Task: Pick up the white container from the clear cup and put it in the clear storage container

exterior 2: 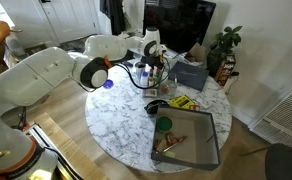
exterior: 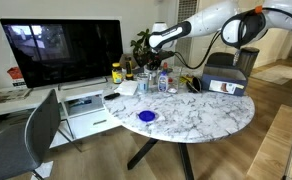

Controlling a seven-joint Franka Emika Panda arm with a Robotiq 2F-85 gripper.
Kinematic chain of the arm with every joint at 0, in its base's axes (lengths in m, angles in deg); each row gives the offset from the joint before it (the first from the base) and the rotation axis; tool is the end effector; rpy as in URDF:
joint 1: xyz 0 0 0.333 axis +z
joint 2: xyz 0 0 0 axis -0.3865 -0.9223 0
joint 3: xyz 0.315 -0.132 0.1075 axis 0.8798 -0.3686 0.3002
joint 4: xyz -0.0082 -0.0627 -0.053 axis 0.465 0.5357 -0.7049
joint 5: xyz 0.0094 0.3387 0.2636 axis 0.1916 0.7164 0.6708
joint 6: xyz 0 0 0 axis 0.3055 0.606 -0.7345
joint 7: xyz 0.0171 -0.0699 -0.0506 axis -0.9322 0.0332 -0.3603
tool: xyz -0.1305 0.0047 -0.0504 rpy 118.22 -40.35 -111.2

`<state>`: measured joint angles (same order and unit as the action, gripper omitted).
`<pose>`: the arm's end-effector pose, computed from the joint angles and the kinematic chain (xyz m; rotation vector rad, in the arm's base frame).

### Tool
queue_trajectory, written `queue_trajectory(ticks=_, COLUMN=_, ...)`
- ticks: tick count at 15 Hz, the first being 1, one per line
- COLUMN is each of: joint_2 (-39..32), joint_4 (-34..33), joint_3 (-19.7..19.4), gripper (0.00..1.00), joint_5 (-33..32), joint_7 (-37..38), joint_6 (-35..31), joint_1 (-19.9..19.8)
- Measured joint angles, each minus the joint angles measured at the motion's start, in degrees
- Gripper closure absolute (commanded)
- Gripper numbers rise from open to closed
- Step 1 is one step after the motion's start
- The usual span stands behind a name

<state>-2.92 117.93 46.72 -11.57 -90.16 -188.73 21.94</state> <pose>0.9082 -0.0208 0.1633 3.0609 0.2099 0.3337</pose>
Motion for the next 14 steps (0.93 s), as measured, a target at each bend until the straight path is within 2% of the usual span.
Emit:
queue_trajectory(ticks=1, joint_2=0.0, joint_4=-0.2, joint_3=-0.1, gripper=0.51, joint_5=0.0, joint_7=0.0, joint_6=0.7, joint_1=0.0)
queue_trajectory(ticks=2, joint_2=0.0, joint_4=-0.3, joint_3=-0.2, gripper=0.57, joint_5=0.0, joint_7=0.1, joint_6=1.4, joint_1=0.1)
queue_trajectory(ticks=3, joint_2=0.0, joint_4=-0.4, joint_3=-0.3, gripper=0.56, joint_5=0.0, joint_7=0.2, joint_6=2.1, joint_1=0.1)
queue_trajectory(ticks=4, joint_2=0.0, joint_4=-0.6, joint_3=-0.5, gripper=0.61, joint_5=0.0, joint_7=0.4, joint_6=2.8, joint_1=0.2)
queue_trajectory(ticks=5, joint_2=0.0, joint_4=-0.7, joint_3=-0.7, gripper=0.61, joint_5=0.0, joint_7=0.7, joint_6=3.5, joint_1=0.3)
queue_trajectory(ticks=6, joint_2=0.0, joint_4=-0.9, joint_3=-0.9, gripper=0.68, joint_5=-0.1, joint_7=1.0, joint_6=4.3, joint_1=0.4)
queue_trajectory(ticks=7, joint_2=-0.1, joint_4=-1.0, joint_3=-1.0, gripper=0.81, joint_5=-0.1, joint_7=1.2, joint_6=4.9, joint_1=0.4)
queue_trajectory(ticks=9, joint_2=-0.1, joint_4=-1.0, joint_3=-1.2, gripper=0.89, joint_5=-0.1, joint_7=1.4, joint_6=5.5, joint_1=0.6)
queue_trajectory(ticks=14, joint_2=-0.1, joint_4=-1.5, joint_3=-1.2, gripper=0.89, joint_5=0.0, joint_7=1.4, joint_6=5.6, joint_1=0.9)
